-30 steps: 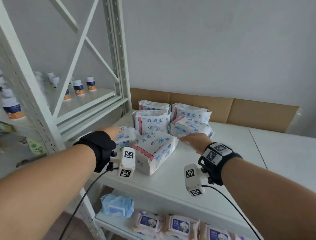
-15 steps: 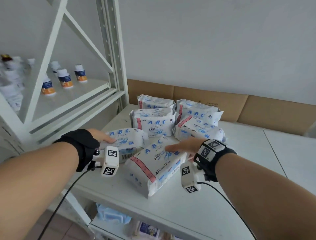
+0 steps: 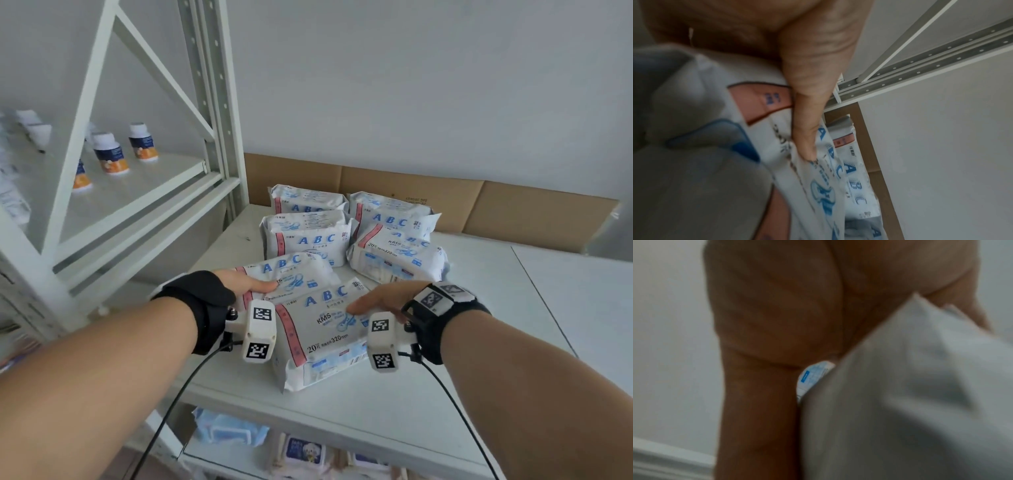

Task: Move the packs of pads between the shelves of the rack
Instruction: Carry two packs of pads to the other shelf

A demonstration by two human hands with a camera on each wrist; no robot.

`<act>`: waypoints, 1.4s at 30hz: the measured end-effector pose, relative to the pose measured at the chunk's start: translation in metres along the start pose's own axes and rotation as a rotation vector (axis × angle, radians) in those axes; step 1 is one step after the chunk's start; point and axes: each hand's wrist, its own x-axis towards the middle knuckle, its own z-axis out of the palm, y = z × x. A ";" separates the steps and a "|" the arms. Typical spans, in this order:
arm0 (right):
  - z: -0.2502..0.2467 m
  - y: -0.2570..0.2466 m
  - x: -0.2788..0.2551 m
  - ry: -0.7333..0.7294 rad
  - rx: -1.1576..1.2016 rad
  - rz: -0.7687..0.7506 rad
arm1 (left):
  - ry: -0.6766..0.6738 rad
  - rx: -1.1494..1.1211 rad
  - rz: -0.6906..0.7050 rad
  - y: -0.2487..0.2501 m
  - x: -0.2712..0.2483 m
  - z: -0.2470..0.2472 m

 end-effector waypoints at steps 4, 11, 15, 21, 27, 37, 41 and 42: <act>0.008 0.009 -0.005 0.056 0.152 0.007 | -0.056 -0.052 0.022 0.002 -0.004 0.003; 0.016 0.030 -0.024 0.148 0.284 0.009 | -0.142 -0.161 0.048 -0.001 -0.010 0.012; 0.023 0.047 -0.034 0.122 0.340 -0.008 | -0.155 -0.188 0.054 -0.003 -0.008 0.021; 0.031 0.071 -0.046 0.100 0.500 -0.044 | -0.165 -0.298 0.087 0.000 -0.001 0.044; 0.031 0.097 -0.075 0.194 0.622 -0.086 | -0.224 -0.367 0.152 0.011 -0.013 0.064; 0.006 0.217 -0.194 0.424 1.147 -0.455 | -0.308 -0.555 0.266 0.045 -0.105 0.167; 0.009 0.295 -0.258 0.560 1.265 -0.614 | -0.381 -0.561 0.343 0.038 -0.165 0.252; 0.010 0.316 -0.275 0.586 1.282 -0.637 | -0.399 -0.552 0.351 0.036 -0.181 0.275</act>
